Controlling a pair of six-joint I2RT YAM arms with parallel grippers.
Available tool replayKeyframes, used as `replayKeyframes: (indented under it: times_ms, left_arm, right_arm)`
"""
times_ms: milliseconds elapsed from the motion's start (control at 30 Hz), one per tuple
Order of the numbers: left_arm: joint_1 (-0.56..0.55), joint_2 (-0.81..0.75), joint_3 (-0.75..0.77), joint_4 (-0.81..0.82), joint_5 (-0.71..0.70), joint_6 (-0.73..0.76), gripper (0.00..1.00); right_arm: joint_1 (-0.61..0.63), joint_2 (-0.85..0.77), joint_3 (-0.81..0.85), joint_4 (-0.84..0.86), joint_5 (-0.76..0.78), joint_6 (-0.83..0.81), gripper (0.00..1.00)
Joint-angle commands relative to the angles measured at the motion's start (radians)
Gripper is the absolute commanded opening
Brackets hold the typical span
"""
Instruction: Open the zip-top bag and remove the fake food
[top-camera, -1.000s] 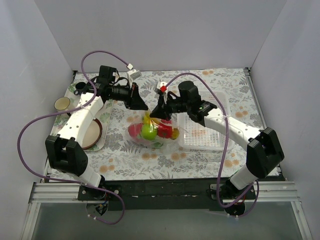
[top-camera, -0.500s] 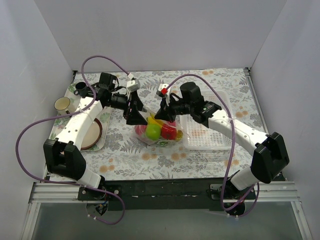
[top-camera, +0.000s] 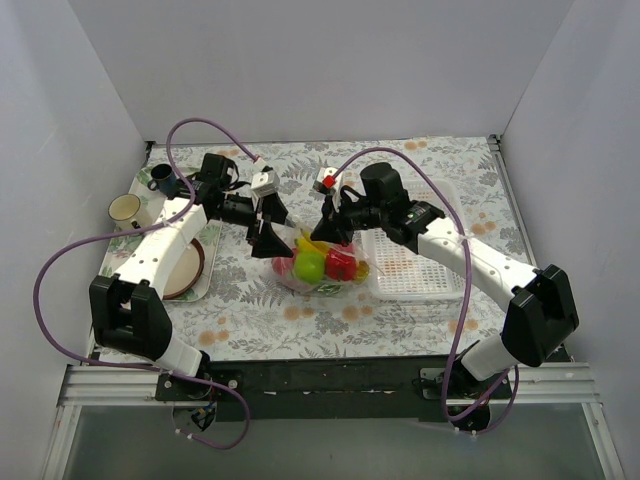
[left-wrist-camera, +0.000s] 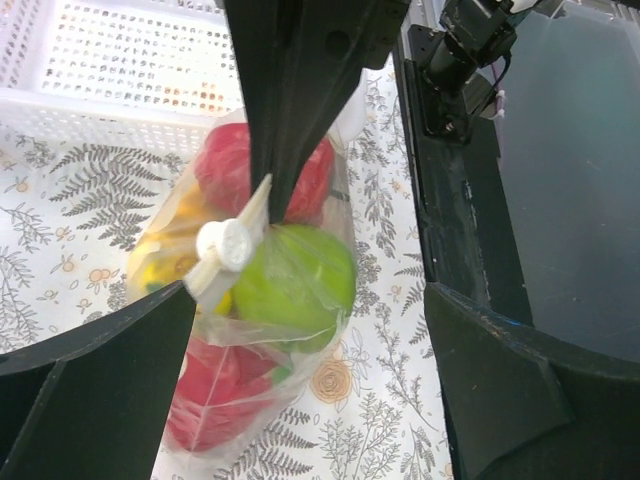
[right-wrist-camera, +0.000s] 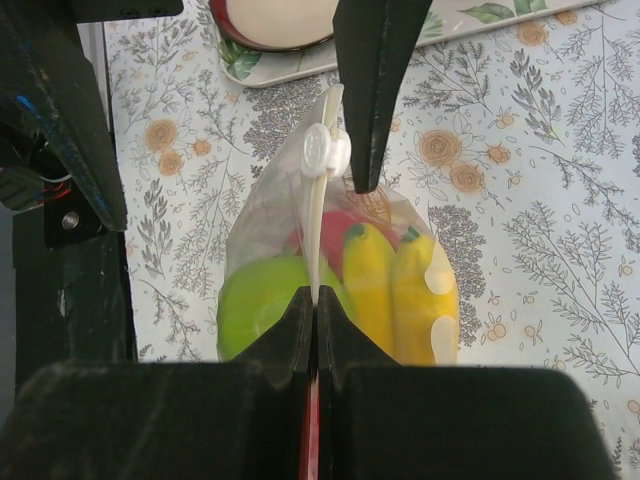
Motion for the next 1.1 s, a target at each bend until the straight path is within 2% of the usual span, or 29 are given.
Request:
replayKeyframes:
  times_ms: [0, 133, 200, 267, 367, 633, 800, 933, 1067]
  left_arm:
    - [0.003, -0.022, 0.047, 0.079, -0.040, -0.040, 0.98]
    - [0.038, -0.026, 0.045, 0.143, -0.106, -0.060, 0.98]
    - [0.041, -0.026, 0.022, 0.233, -0.143, -0.093, 0.98]
    - [0.050, -0.025, 0.015, 0.351, -0.186, -0.172, 0.98]
    - [0.081, -0.003, 0.044, 0.424, -0.170, -0.271, 0.98]
    - [0.087, 0.020, 0.061, 0.229, 0.073, -0.184, 0.98]
    - [0.067, 0.017, 0.068, -0.068, 0.153, 0.111, 0.98]
    - [0.063, 0.000, 0.041, -0.069, 0.135, 0.121, 0.98]
    - [0.063, -0.005, 0.033, 0.006, 0.133, 0.069, 0.98]
  right_arm:
    - [-0.002, -0.023, 0.093, 0.057, -0.066, 0.018, 0.01]
    - [-0.002, -0.024, 0.104, 0.044, -0.081, 0.021, 0.01]
    - [-0.002, -0.030, 0.107, 0.044, -0.089, 0.022, 0.01]
    - [-0.002, -0.029, 0.110, 0.037, -0.093, 0.024, 0.01]
    - [-0.002, -0.030, 0.113, 0.029, -0.092, 0.021, 0.01]
    - [-0.002, -0.041, 0.093, 0.052, -0.086, 0.024, 0.01]
    - [-0.003, -0.029, 0.107, 0.055, -0.089, 0.027, 0.01]
    - [-0.002, -0.020, 0.121, 0.057, -0.092, 0.038, 0.01]
    - [-0.002, -0.016, 0.119, 0.063, -0.095, 0.048, 0.01]
